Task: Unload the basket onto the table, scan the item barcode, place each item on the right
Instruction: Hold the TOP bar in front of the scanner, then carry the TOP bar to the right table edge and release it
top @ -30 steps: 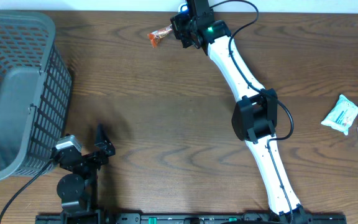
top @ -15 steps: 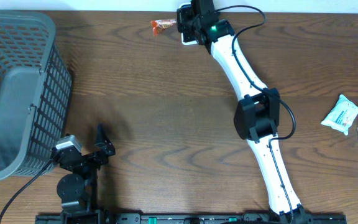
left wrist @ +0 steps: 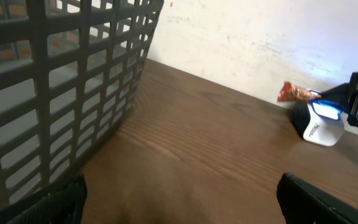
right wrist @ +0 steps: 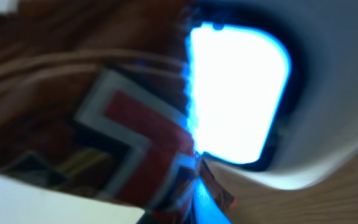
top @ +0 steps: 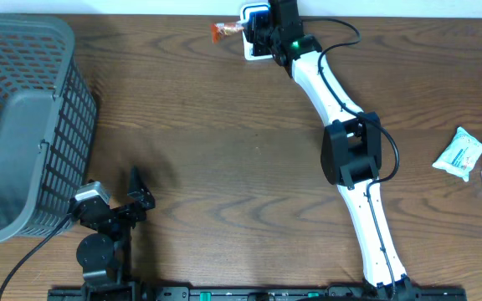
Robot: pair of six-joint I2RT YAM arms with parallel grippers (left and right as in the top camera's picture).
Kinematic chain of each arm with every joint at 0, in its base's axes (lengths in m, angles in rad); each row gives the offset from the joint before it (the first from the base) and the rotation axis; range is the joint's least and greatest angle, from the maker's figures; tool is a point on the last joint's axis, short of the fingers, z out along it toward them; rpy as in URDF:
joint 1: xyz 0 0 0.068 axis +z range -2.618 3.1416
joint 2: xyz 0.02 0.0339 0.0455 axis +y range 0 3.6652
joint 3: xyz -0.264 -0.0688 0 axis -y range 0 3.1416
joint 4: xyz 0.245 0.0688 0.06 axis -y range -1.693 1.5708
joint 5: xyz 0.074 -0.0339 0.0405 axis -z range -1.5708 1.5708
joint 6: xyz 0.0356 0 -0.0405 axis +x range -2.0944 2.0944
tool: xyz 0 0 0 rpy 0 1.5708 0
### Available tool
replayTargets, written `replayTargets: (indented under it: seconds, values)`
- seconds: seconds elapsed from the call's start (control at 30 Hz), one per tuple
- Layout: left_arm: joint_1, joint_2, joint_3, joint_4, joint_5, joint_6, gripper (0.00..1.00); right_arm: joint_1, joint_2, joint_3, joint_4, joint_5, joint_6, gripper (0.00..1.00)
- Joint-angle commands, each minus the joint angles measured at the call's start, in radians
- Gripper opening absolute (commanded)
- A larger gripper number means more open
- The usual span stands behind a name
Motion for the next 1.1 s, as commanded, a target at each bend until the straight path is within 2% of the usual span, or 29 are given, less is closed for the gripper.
replayTargets:
  seconds: [0.0,0.2,0.27,0.37,0.47,0.63,0.7,0.8,0.97,1.03,1.07]
  values:
    - [-0.005,-0.006,-0.017,-0.032,-0.009,0.017,0.98,-0.004,0.001,0.0,0.073,-0.117,-0.008,0.01]
    - [-0.005,-0.006,-0.017,-0.032,-0.009,0.017,0.98,-0.004,-0.011,0.026,0.079,-0.221,-0.059,0.01]
    - [-0.005,-0.006,-0.017,-0.032,-0.009,0.017,0.98,-0.003,-0.026,0.026,0.072,-0.268,-0.133,0.01]
    - [-0.005,-0.006,-0.017,-0.032,-0.009,0.017,0.98,0.003,-0.06,0.026,0.031,-0.285,-0.325,0.01]
    - [-0.005,-0.006,-0.017,-0.032,-0.009,0.017,0.98,0.015,-0.131,0.026,-0.135,-0.214,-0.512,0.01]
    - [-0.005,-0.006,-0.017,-0.032,-0.009,0.017,0.98,0.053,-0.312,0.026,-0.528,0.051,-0.86,0.02]
    - [-0.005,-0.006,-0.017,-0.032,-0.009,0.017,0.98,0.063,-0.376,0.026,-0.673,0.124,-0.944,0.02]
    - [-0.005,-0.006,-0.017,-0.032,-0.009,0.017,0.98,0.066,-0.476,0.026,-0.949,0.259,-0.987,0.01]
    - [-0.005,-0.006,-0.017,-0.032,-0.009,0.017,0.98,0.034,-0.542,0.026,-1.296,0.396,-1.0,0.01]
    - [-0.005,-0.006,-0.017,-0.032,-0.009,0.017,0.98,0.013,-0.549,0.026,-1.403,0.425,-1.0,0.01]
    - [-0.005,-0.006,-0.017,-0.032,-0.009,0.017,0.98,0.003,-0.551,0.017,-1.399,0.42,-1.086,0.01]
